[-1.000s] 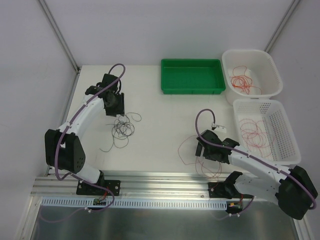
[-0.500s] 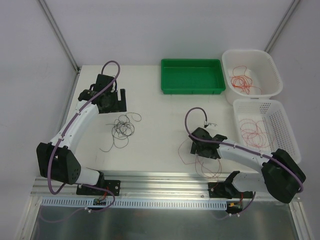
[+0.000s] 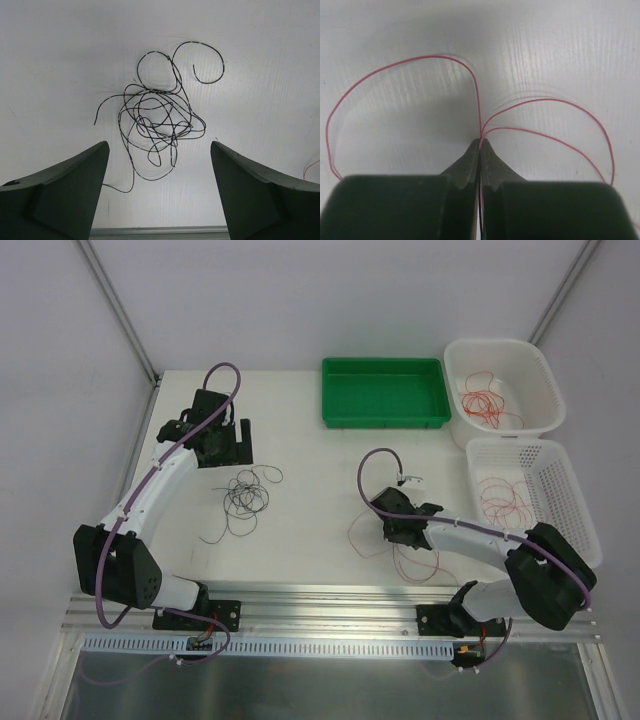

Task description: Untangle the cables

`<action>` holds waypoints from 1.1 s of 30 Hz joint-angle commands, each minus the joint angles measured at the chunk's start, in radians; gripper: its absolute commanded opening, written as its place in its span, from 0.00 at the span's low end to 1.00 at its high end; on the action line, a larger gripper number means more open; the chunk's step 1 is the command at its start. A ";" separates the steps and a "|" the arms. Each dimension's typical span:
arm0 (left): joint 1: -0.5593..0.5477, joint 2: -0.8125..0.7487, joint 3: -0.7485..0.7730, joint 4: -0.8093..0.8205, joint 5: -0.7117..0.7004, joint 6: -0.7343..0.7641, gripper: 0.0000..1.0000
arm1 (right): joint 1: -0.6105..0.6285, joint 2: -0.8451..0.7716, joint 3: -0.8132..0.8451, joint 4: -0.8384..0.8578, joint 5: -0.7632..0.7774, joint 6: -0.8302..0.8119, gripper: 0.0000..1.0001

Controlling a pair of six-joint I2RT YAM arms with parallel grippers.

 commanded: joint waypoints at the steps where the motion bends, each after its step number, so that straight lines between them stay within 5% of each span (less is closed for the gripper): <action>1: -0.010 -0.022 -0.004 0.017 -0.024 -0.002 0.83 | 0.006 0.083 -0.033 0.063 -0.148 -0.034 0.01; 15: -0.008 -0.028 -0.002 0.019 -0.028 0.001 0.83 | -0.057 -0.251 0.320 -0.233 0.073 -0.350 0.01; 24: -0.010 -0.028 -0.001 0.019 -0.022 0.002 0.84 | -0.287 -0.401 0.588 -0.374 0.102 -0.539 0.01; 33: -0.010 -0.023 -0.001 0.019 -0.022 0.004 0.84 | -0.575 -0.371 0.979 -0.436 0.033 -0.625 0.01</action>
